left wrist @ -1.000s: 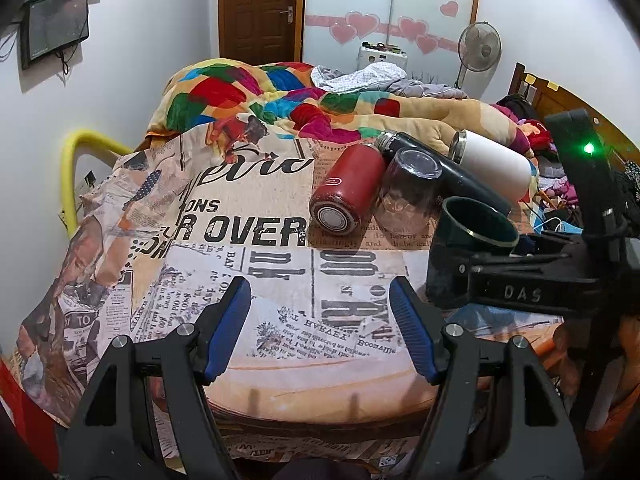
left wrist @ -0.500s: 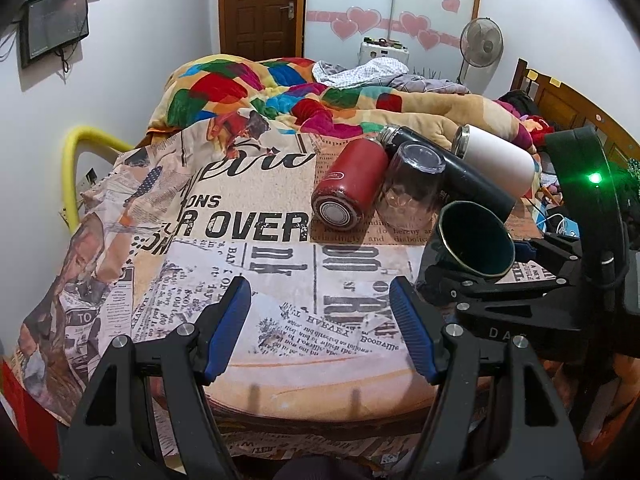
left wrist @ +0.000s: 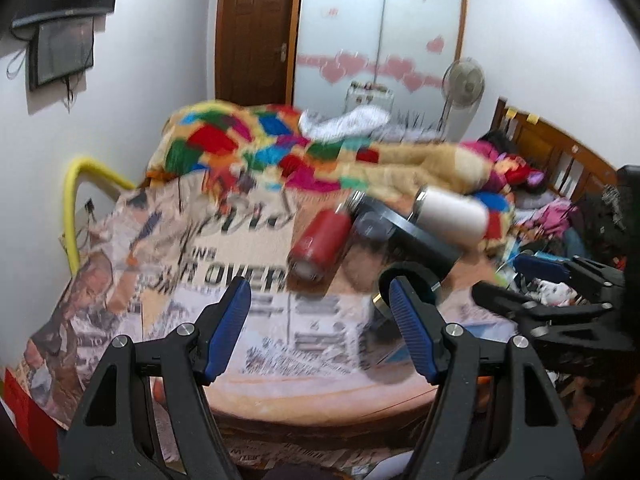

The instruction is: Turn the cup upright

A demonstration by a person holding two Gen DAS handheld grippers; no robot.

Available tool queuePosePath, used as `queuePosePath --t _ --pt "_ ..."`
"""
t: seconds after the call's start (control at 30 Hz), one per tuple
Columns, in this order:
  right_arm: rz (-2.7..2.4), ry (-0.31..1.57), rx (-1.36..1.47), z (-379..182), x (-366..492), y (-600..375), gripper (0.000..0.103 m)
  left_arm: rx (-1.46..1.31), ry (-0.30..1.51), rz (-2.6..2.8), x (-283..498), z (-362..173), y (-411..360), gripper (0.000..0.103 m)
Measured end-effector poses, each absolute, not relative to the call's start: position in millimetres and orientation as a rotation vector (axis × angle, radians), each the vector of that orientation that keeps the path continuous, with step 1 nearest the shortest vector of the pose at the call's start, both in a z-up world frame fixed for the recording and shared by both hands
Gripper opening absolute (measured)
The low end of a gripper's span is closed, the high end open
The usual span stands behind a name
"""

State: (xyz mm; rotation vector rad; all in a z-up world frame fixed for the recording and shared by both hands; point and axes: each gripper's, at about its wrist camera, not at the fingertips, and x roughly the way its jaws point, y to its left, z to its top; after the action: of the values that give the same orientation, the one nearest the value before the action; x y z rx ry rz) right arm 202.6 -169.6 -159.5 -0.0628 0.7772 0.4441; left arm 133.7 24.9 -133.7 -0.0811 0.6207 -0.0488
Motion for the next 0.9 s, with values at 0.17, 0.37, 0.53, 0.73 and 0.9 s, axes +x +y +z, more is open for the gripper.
queuePosePath --t 0.17,0.37,0.53,0.73,0.9 --pt "0.432 0.572 0.012 -94.9 161.3 -203.0 0.075 -0.067 0.462 -0.073 96.5 -79.9 7.5 0.071" --pt "0.433 0.354 0.069 -41.4 112.2 -221.9 0.076 -0.046 0.250 -0.066 39.2 -24.3 -8.7 0.083" --pt "0.411 0.219 0.077 -21.6 78.4 -222.7 0.083 -0.026 0.143 -0.045 3.4 -4.8 -15.5 0.090" --pt "0.363 0.172 0.058 -24.7 66.3 -215.5 0.100 -0.036 0.098 -0.003 -19.0 -4.5 -13.2 0.100" --pt "0.344 0.174 0.048 -28.9 60.7 -219.4 0.103 -0.038 0.104 0.010 -22.1 -7.6 -11.6 0.102"
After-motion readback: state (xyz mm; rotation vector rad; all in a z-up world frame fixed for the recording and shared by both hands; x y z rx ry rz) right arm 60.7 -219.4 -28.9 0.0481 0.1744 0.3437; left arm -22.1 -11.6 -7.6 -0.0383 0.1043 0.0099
